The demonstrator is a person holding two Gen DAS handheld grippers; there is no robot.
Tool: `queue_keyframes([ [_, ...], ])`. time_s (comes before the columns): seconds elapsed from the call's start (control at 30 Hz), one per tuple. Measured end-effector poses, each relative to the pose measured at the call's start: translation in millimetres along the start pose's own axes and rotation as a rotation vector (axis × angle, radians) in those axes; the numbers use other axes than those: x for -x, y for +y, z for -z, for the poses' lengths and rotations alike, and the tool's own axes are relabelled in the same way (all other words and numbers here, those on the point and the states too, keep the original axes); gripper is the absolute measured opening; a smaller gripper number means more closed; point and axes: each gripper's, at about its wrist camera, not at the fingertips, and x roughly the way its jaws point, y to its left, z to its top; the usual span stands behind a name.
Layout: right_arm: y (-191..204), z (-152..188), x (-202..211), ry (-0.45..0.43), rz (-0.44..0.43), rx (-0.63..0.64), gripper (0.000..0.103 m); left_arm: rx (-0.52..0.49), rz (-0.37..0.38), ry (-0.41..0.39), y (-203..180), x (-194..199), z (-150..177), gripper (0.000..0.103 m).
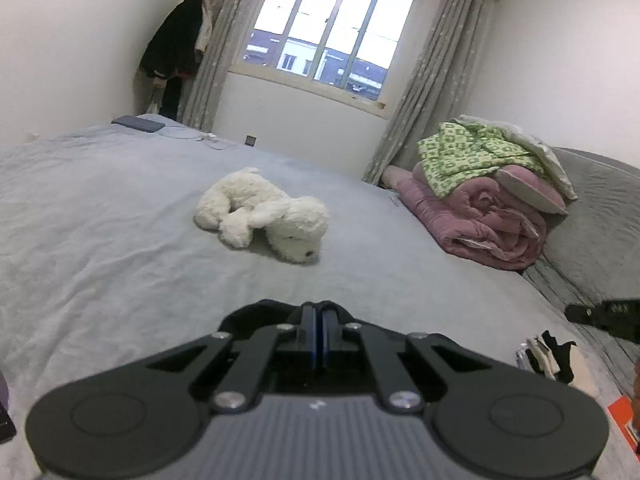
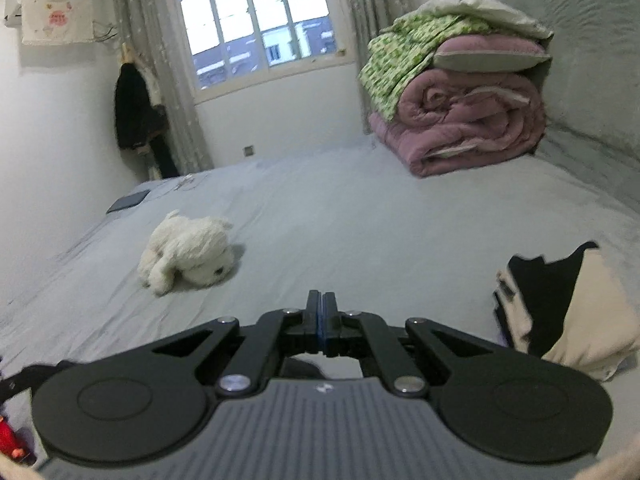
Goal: Fold clothes
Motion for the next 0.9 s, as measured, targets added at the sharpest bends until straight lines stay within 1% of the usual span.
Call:
queue_keyframes([
  [0.07, 2.6, 7.8, -3.5, 0.038, -0.022, 0.004, 0.005, 0.009, -0.006, 0.003, 1.8, -3.4, -4.8, 0.002],
  [0.1, 3.0, 12.2, -5.3, 0.051, -0.024, 0.004, 0.014, 0.014, -0.005, 0.004, 1.7, -4.9, -8.4, 0.002],
  [0.17, 3.1, 21.2, -9.4, 0.079, -0.032, -0.002, 0.014, 0.020, -0.003, 0.003, 1.0, -8.2, -16.4, 0.002],
  [0.3, -2.3, 39.7, -24.6, 0.143, -0.079, -0.071, 0.014, -0.029, -0.014, -0.010, -12.0, -18.8, -40.3, 0.002],
  [0.37, -5.2, 49.7, -33.8, 0.177, -0.106, -0.110, 0.017, -0.053, -0.012, -0.019, -21.1, -26.4, -53.9, 0.002],
  [0.43, -7.1, 59.2, -42.4, 0.204, -0.123, -0.136, 0.031, -0.075, -0.009, -0.029, -30.9, -34.7, -66.0, 0.002],
  [0.47, -7.6, 63.9, -46.5, 0.213, -0.130, -0.143, 0.045, -0.087, -0.008, -0.032, -35.9, -39.6, -71.3, 0.002],
  [0.5, -7.9, 68.4, -50.5, 0.218, -0.141, -0.146, 0.052, -0.100, -0.006, -0.036, -41.4, -45.2, -76.3, 0.002],
  [0.6, -10.1, 78.5, -63.2, 0.245, -0.169, -0.149, 0.053, -0.140, -0.008, -0.042, -59.0, -64.9, -88.5, 0.002],
  [0.73, -9.6, 82.9, -84.5, 0.287, -0.189, -0.163, 0.054, -0.176, -0.017, -0.046, -78.3, -92.9, -98.3, 0.002],
  [0.9, -6.2, 85.5, -90.0, 0.282, -0.193, -0.143, 0.054, -0.208, -0.044, -0.042, -94.4, -131.0, -105.2, 0.002],
])
